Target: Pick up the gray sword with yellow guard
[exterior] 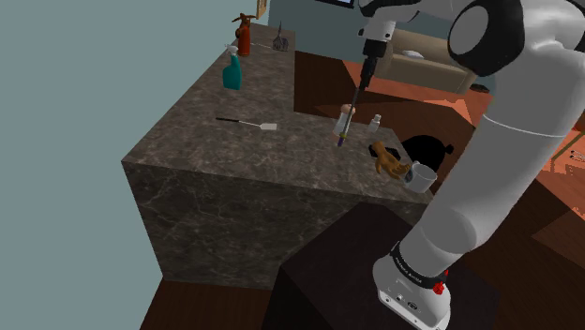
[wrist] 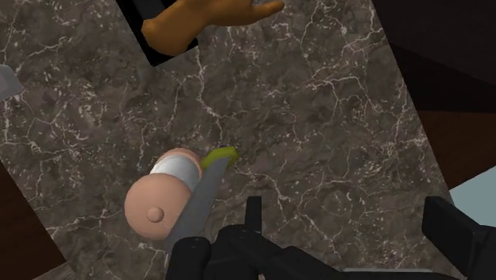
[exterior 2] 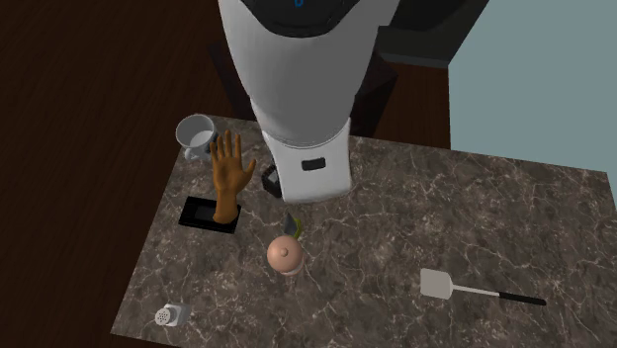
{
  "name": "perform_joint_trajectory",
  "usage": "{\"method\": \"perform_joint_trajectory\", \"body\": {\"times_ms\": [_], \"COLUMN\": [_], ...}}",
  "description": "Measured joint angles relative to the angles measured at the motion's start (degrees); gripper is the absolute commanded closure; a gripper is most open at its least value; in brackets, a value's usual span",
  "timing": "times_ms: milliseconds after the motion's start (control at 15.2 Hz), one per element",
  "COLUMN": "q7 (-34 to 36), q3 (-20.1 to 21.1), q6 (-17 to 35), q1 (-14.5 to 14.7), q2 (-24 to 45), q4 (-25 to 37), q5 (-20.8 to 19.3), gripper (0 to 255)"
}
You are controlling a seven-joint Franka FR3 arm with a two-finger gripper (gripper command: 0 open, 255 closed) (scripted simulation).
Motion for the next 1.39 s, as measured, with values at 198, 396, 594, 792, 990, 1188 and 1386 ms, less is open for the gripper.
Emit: {"method": "perform_joint_trajectory", "body": {"times_ms": [198, 396, 594, 792, 990, 1188, 1386], "q7": [-4.72, -8.32, -9.82, -10.13, -10.18, -10.22, -10.23], "q3": [-0.29, 0.23, 0.56, 0.62, 0.69, 0.65, 0.64], "q6": [-2.54, -6.73, -7.30, -5.06, -2.97, -2.32, -2.24], "q1": [-3.07, -6.95, -8.64, -8.52, -8.23, -8.08, -8.06], "q2": [8.63, 17.68, 21.21, 21.46, 21.53, 21.23, 21.19], "q4": [9.91, 22.28, 26.07, 24.00, 21.93, 21.02, 20.89], "q5": [2.76, 5.38, 6.25, 6.31, 6.34, 6.25, 6.24], "gripper": [0, 0, 0, 0, 0, 255, 255]}}
